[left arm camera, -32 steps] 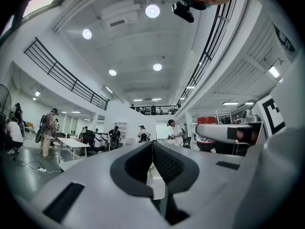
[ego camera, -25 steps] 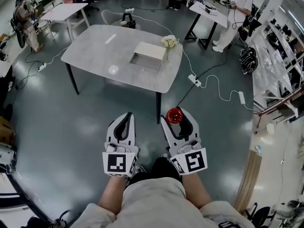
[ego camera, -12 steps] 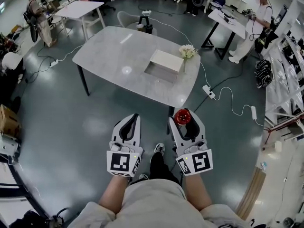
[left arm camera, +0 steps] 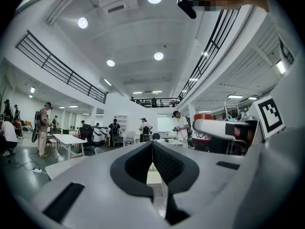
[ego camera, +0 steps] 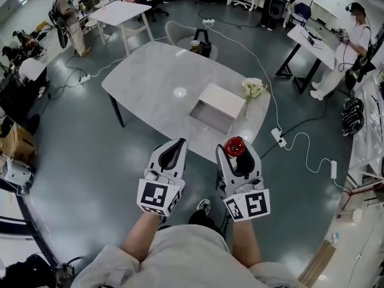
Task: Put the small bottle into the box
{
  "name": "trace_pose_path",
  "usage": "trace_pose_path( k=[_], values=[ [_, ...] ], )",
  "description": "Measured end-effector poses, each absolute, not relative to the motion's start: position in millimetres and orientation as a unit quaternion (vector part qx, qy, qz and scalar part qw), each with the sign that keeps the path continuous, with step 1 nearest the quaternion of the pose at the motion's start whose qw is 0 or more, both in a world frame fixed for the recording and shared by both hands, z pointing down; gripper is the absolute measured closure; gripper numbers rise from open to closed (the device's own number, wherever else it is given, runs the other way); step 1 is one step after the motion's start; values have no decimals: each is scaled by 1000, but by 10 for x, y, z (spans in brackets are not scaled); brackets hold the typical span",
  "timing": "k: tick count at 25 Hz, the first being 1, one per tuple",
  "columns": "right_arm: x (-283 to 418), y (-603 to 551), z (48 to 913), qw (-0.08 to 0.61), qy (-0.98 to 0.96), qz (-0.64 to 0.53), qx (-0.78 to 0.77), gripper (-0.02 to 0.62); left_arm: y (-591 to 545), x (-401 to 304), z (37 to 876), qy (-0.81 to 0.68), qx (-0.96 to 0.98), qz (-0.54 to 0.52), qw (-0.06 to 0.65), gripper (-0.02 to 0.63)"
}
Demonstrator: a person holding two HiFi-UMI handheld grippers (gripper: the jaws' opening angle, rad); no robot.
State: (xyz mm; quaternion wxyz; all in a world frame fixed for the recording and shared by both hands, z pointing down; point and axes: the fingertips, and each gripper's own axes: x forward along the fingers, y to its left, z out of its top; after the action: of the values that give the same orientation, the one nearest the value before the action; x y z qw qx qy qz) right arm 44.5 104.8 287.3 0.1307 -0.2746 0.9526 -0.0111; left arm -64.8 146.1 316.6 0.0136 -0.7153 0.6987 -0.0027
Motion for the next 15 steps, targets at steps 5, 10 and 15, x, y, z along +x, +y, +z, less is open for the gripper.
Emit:
trace_pose_path(
  k=[5, 10, 15],
  values=[
    [450, 608, 3010, 125, 954, -37, -271, 361, 1031, -693, 3233, 705, -709, -7, 4, 581],
    [400, 280, 3135, 118, 953, -58, -271, 362, 703, -796, 3370, 705, -709, -6, -12, 581],
    [246, -13, 3321, 102, 953, -78, -274, 362, 375, -967, 3608, 701, -713, -6, -33, 581]
  ],
)
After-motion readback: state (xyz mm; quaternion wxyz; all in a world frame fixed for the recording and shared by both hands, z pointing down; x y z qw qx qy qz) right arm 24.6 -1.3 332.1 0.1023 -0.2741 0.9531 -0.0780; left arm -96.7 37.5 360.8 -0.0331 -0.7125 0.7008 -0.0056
